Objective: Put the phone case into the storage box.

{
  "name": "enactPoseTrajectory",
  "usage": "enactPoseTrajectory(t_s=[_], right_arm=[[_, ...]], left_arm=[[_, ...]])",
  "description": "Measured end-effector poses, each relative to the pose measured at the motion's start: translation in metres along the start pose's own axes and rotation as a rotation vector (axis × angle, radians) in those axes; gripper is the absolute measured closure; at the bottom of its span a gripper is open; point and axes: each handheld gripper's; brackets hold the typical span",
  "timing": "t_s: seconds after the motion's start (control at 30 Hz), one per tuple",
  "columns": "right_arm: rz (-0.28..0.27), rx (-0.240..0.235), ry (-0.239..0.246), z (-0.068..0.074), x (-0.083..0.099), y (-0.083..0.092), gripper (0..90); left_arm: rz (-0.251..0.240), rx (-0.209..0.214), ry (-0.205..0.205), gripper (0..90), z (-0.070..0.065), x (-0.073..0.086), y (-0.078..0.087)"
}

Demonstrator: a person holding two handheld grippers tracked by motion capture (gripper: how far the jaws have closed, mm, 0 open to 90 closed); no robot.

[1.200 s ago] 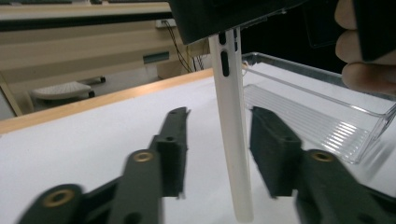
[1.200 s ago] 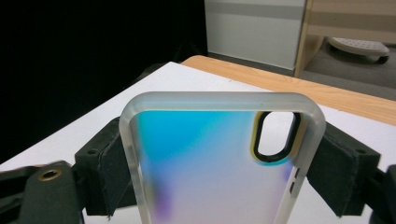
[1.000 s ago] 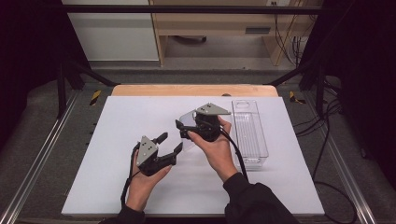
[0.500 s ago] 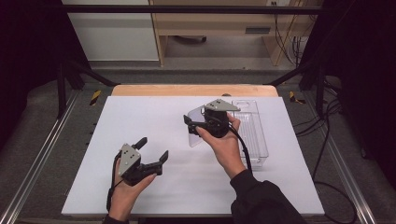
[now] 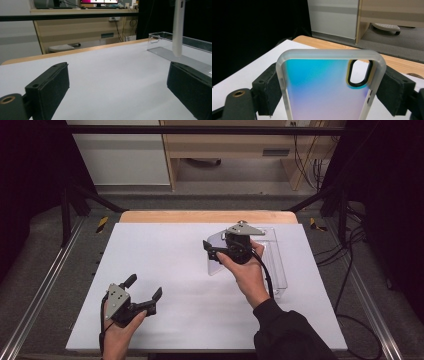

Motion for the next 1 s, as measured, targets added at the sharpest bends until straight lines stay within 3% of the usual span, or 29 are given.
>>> enactPoseTrajectory(t_s=[0.27, 0.43, 0.87, 1.0], right_arm=[[-0.003, 0.007, -0.017, -0.011, -0.013, 0.002, 17.7], [-0.003, 0.011, -0.032, -0.017, -0.022, -0.001, 17.7], [-0.015, 0.04, -0.003, -0.028, -0.049, -0.007, 17.8], [-0.02, 0.052, -0.02, -0.035, -0.054, -0.008, 17.7]], left_arm=[[-0.011, -0.05, -0.002, 3.6, 0.012, 0.006, 0.004], [-0.023, -0.074, 0.025, 3.6, 0.018, 0.007, 0.006], [-0.027, -0.062, 0.022, 3.3, 0.017, 0.008, 0.007], [-0.028, -0.062, 0.014, 2.7, 0.02, 0.007, 0.007]])
Point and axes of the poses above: each handheld gripper's, and its own axes: y roughly backward along the jaws, x roughly out of its underside, z roughly to its left, and after that the axes turned 14 degrees about -z, right-handed
